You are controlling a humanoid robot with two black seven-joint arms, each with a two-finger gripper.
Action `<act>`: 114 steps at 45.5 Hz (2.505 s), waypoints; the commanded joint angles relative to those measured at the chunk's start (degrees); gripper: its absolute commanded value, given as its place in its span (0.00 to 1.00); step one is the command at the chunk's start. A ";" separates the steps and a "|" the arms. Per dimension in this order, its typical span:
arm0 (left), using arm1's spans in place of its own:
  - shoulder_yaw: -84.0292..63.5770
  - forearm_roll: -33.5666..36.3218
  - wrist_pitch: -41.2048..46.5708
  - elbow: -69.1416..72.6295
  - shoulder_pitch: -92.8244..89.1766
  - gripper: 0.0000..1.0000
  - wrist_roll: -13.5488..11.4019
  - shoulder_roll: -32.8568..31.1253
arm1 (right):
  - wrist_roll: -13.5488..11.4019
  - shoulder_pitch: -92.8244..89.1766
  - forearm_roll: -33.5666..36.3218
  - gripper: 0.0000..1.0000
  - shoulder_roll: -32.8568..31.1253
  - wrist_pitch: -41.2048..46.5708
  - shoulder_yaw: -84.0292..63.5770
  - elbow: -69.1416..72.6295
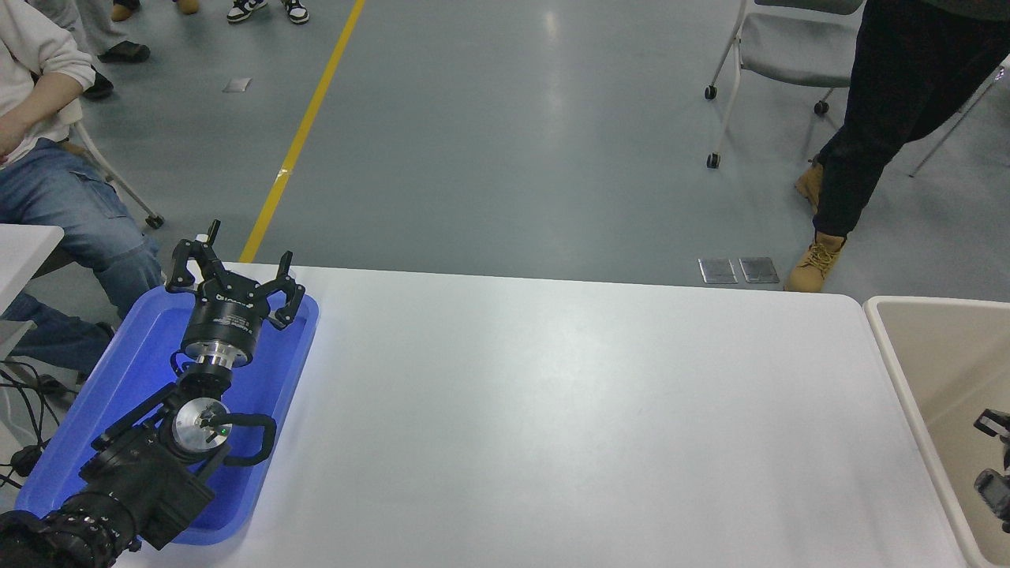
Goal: Pick up paper ball place in dustbin
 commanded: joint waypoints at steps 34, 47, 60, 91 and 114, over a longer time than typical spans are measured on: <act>0.00 0.00 0.00 0.00 0.00 1.00 0.00 0.00 | -0.46 4.89 -0.08 1.00 0.64 1.00 17.87 1.33; 0.00 0.00 0.00 0.00 0.00 1.00 0.00 0.00 | 0.60 12.09 -0.08 1.00 0.64 1.08 41.25 4.76; 0.00 0.00 0.00 0.00 0.00 1.00 0.00 0.00 | 5.50 15.09 -0.78 1.00 0.20 1.17 50.50 9.86; 0.00 0.00 0.00 0.00 0.00 1.00 0.00 0.00 | 24.59 5.16 -1.04 1.00 -2.43 7.76 89.86 35.61; 0.00 0.00 0.00 0.00 0.00 1.00 0.00 0.00 | 25.73 -5.39 -1.04 1.00 3.98 15.06 106.39 39.30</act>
